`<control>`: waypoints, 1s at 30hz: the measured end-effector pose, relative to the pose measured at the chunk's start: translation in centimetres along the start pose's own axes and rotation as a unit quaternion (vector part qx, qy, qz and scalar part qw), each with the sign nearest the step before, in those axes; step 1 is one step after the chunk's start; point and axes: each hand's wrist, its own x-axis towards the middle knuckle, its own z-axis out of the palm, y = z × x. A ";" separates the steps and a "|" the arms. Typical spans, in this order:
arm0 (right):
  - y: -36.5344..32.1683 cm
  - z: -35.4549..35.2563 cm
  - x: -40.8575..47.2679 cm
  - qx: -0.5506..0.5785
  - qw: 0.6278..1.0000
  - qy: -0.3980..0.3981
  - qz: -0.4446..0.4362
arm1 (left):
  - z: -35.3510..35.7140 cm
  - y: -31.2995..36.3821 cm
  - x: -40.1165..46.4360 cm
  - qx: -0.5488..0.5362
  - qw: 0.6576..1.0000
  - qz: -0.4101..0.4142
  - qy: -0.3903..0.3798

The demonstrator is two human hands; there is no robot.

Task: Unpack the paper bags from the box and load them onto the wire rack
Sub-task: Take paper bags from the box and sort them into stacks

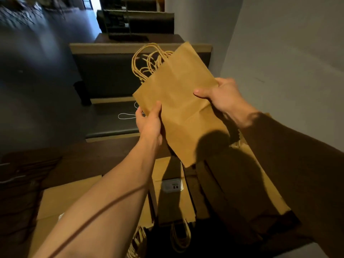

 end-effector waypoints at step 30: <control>8.9 26.1 -9.8 -0.245 0.924 -0.266 -0.127 | -24.7 2.6 -2.3 0.072 0.994 -0.043 0.070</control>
